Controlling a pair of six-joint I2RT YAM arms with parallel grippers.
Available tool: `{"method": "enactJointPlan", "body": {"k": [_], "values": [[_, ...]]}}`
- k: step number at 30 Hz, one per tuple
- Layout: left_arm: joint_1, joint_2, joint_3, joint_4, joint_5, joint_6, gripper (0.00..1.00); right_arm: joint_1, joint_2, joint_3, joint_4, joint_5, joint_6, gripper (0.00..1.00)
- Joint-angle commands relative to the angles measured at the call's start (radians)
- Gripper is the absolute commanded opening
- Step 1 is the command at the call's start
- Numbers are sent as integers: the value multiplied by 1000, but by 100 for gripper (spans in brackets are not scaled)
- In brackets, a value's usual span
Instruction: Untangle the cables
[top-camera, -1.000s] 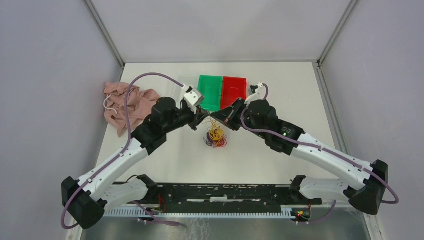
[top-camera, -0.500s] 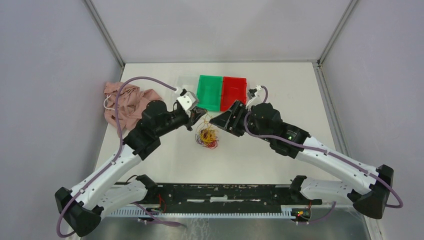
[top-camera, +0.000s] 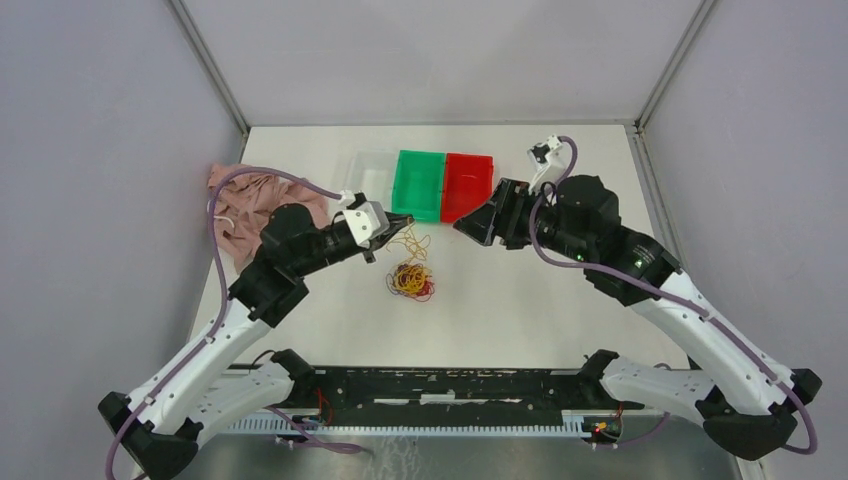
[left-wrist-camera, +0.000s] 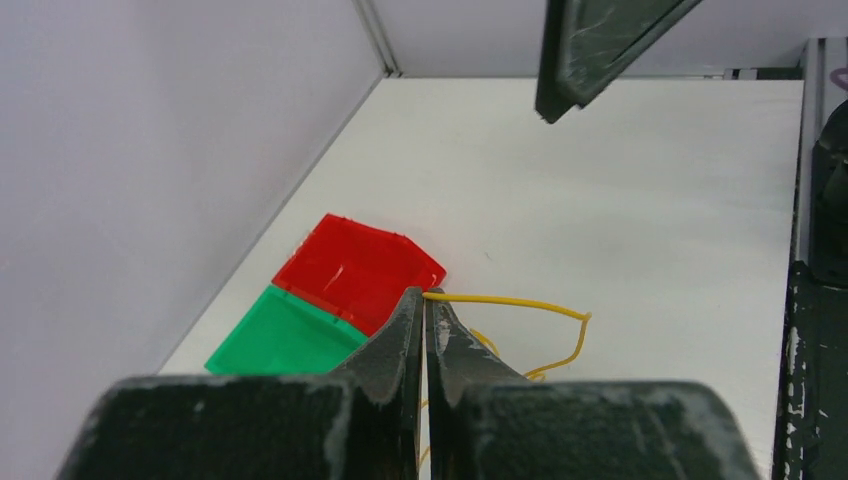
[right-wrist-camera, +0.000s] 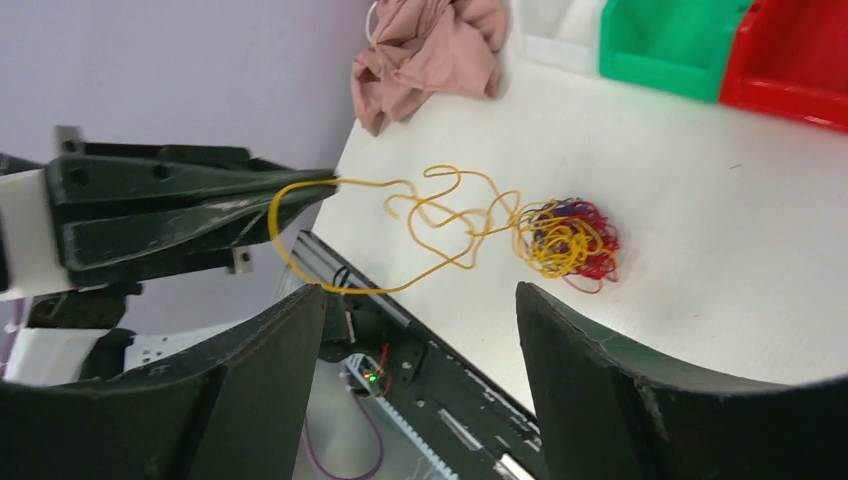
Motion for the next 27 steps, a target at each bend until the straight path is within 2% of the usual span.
{"method": "enactJointPlan", "body": {"k": [1, 6, 13, 18, 23, 27], "values": [[3, -20, 90, 29, 92, 66, 7, -61, 41, 46, -41, -44, -120, 77], [4, -11, 139, 17, 125, 45, 7, -66, 125, 44, 109, -201, -131, 82], [4, 9, 166, 16, 140, 28, 7, -60, 175, -6, 311, -284, -75, 91], [3, 33, 190, 16, 148, 36, 7, -24, 238, -16, 352, -291, -66, 92], [2, 62, 243, 17, 154, 28, 8, 30, 334, -5, 378, -234, -60, 91], [3, 68, 278, 16, 158, 17, 7, 55, 400, 3, 382, -152, -60, 87]]}}
